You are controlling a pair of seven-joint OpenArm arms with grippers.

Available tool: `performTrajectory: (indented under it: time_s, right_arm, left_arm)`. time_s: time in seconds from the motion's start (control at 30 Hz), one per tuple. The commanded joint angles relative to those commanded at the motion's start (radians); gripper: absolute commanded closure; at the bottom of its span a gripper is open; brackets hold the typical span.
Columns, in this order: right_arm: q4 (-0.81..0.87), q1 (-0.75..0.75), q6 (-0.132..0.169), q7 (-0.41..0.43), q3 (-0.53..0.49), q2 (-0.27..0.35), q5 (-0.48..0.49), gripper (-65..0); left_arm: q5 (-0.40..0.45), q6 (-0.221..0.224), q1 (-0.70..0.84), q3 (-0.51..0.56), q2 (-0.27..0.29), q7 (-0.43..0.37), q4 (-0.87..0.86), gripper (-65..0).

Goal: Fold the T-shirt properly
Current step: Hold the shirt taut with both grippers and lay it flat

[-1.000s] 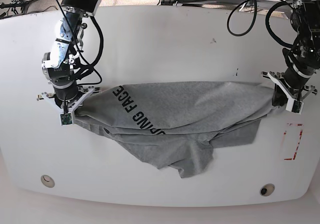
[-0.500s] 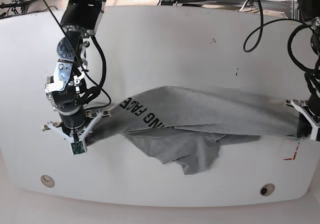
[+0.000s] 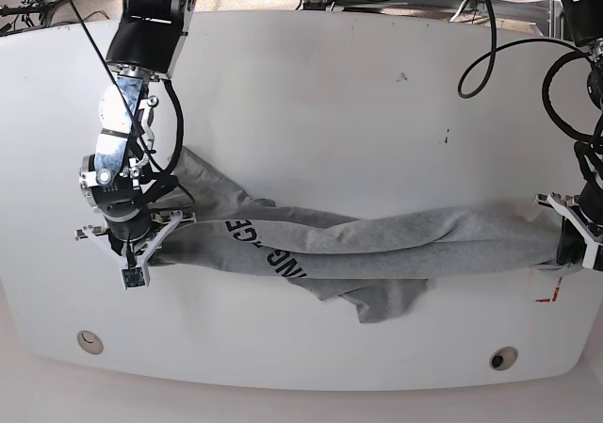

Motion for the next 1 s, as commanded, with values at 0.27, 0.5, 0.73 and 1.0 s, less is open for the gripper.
performTrajectory:
  time_s: [0.27,0.5,0.73,1.0]
  right_arm:
    - [0.008,0.0,-0.002,-0.002,-0.005,0.004,0.001,-0.1]
    - [-0.011,0.054,-0.007,-0.011,-0.02,0.033,-0.003,0.0]
    - [-0.038,0.153,-0.009,-0.012,-0.014,0.093,-0.001,-0.1]
    - [-0.031,0.173,-0.01,-0.019,-0.013,0.096,-0.001,0.0]
  left_arm:
    - [0.024,0.0,0.002,0.017,0.039,-0.005,0.007,0.0]
    - [0.01,0.0,-0.041,-0.006,0.056,-0.003,0.006,0.0]
    - [0.005,-0.004,-0.141,-0.009,0.025,0.015,-0.029,-0.1]
    - [0.004,-0.004,-0.181,-0.01,0.023,0.022,-0.046,-0.1]
